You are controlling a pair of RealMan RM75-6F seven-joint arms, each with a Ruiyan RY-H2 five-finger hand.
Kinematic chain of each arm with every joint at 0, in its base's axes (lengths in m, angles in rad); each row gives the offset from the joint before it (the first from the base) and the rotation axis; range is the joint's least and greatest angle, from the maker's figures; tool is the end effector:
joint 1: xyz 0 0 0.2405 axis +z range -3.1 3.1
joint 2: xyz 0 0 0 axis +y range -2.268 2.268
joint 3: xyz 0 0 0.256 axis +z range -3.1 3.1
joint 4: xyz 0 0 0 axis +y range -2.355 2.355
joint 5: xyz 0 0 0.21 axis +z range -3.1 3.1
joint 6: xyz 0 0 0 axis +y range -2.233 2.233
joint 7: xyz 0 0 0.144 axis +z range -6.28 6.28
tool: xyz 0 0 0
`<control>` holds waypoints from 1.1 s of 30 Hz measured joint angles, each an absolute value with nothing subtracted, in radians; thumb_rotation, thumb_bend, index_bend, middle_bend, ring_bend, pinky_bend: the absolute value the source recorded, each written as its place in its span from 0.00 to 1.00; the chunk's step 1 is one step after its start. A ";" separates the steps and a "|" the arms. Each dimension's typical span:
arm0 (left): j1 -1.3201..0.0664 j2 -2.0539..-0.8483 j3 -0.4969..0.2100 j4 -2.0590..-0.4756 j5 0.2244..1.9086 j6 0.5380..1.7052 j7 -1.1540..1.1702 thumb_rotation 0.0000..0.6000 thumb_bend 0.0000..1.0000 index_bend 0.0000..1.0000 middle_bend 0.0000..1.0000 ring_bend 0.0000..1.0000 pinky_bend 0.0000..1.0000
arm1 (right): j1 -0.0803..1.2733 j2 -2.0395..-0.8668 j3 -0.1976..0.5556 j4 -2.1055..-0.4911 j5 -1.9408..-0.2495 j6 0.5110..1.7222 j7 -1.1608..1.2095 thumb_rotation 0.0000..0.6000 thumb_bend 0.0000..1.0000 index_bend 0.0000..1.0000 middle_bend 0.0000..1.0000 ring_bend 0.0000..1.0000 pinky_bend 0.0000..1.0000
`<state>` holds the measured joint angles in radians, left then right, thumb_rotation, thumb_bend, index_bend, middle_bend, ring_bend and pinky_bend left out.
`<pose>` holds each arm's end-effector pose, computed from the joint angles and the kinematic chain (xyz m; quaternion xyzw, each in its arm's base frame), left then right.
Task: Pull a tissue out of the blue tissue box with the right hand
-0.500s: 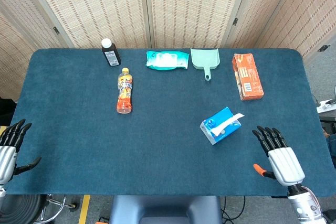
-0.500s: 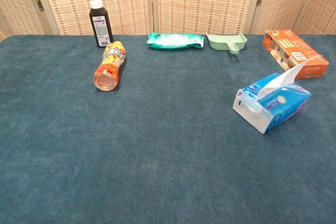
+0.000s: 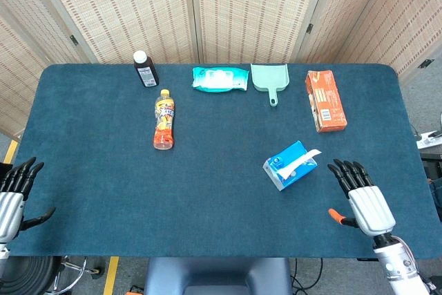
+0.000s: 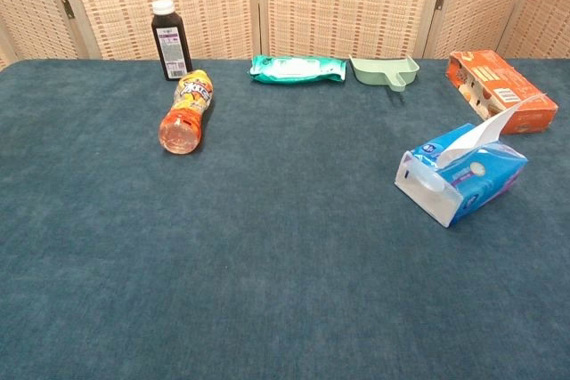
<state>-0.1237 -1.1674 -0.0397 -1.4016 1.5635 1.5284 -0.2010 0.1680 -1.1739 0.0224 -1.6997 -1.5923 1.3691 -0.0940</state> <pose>-0.3297 0.1944 0.1653 -0.6033 -0.3655 -0.4317 0.5622 -0.2666 -0.1936 0.1113 0.6622 -0.3882 0.3998 0.5009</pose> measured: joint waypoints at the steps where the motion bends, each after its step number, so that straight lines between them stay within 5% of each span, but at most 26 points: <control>1: -0.124 -1.167 -0.040 -1.402 1.564 1.529 -0.202 1.00 0.26 0.00 0.00 0.00 0.12 | 0.178 -1.178 0.033 -1.700 -1.585 1.361 -0.100 1.00 0.13 0.01 0.01 0.00 0.00; 9: -0.122 -1.161 -0.041 -1.401 1.561 1.530 -0.227 1.00 0.26 0.00 0.00 0.00 0.12 | 0.256 -1.198 0.095 -1.740 -1.484 1.257 -0.208 1.00 0.15 0.14 0.08 0.00 0.00; 20: -0.127 -1.160 -0.042 -1.394 1.553 1.515 -0.246 1.00 0.26 0.00 0.00 0.00 0.12 | 0.411 -1.299 0.195 -1.740 -1.161 1.085 -0.417 1.00 0.16 0.18 0.11 0.00 0.00; 29: -0.129 -1.158 -0.041 -1.389 1.551 1.509 -0.263 1.00 0.26 0.00 0.00 0.00 0.12 | 0.485 -1.416 0.214 -1.651 -1.076 1.094 -0.506 1.00 0.26 0.55 0.40 0.00 0.00; 33: -0.128 -1.158 -0.041 -1.389 1.552 1.512 -0.262 1.00 0.26 0.00 0.00 0.00 0.12 | 0.489 -1.454 0.209 -1.609 -1.101 1.138 -0.503 1.00 0.30 0.64 0.47 0.01 0.00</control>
